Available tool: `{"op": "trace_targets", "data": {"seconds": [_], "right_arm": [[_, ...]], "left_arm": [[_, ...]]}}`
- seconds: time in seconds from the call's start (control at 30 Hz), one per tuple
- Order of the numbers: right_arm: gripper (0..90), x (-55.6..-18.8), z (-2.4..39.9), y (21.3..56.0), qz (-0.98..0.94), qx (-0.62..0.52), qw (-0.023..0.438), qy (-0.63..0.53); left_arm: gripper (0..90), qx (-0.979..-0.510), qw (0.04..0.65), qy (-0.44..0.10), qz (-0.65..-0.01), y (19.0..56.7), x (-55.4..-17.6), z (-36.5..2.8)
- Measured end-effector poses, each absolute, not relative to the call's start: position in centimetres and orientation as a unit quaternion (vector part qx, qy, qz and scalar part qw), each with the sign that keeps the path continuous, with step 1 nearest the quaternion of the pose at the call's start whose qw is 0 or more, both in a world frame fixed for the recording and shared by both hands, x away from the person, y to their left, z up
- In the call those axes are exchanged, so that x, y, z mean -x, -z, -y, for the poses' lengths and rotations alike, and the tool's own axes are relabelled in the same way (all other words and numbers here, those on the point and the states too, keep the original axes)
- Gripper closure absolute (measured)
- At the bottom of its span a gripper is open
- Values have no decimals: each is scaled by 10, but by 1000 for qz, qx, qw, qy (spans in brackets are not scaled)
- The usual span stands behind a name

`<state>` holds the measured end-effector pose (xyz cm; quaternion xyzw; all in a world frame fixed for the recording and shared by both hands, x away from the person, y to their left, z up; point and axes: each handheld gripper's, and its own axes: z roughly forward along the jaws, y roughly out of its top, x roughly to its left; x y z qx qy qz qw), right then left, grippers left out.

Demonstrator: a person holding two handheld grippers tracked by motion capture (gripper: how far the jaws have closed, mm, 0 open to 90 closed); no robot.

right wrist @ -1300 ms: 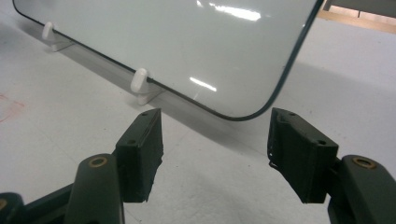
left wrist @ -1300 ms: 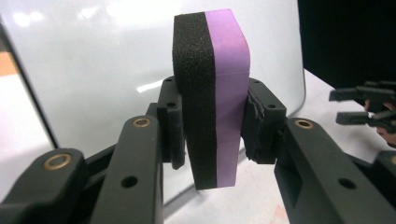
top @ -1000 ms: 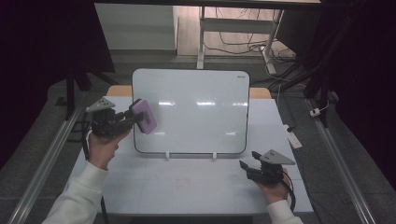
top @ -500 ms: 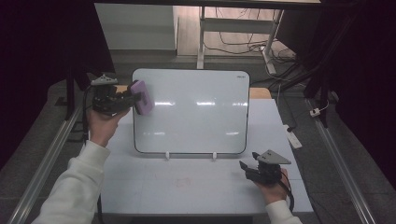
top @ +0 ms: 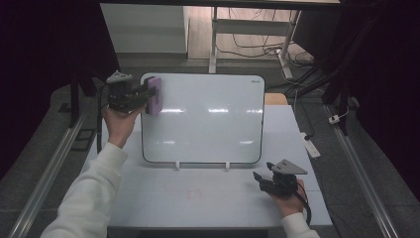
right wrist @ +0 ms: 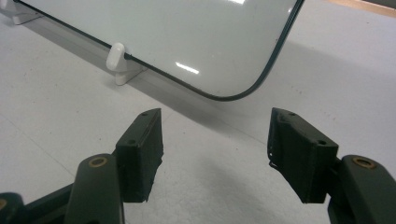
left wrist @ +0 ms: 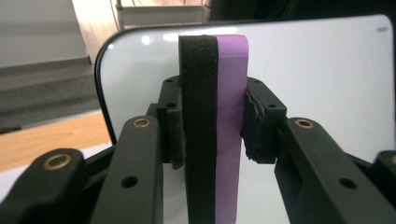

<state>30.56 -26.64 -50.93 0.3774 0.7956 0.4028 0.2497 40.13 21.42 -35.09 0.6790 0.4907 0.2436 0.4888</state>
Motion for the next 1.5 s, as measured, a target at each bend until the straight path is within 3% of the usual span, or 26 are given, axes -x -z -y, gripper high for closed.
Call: {"op": "trace_targets", "data": {"seconds": [0.57, 0.83, 1.07, 1.5], "right_arm": [[352, -306, 266, 510, -798, -375, 250, -399], [352, -306, 266, 510, -798, -377, 250, -399], [352, -306, 267, 510, -797, -378, 250, -400], [353, -308, 270, 511, -806, -350, 246, -409]], "left_arm": [[601, -717, 400, -331, -465, 354, -405, -176], [541, -718, 406, -322, -465, 356, -405, -179], [434, -710, 435, -309, -460, 353, -394, -192], [346, -750, 453, -238, -418, 379, -333, -220]]}}
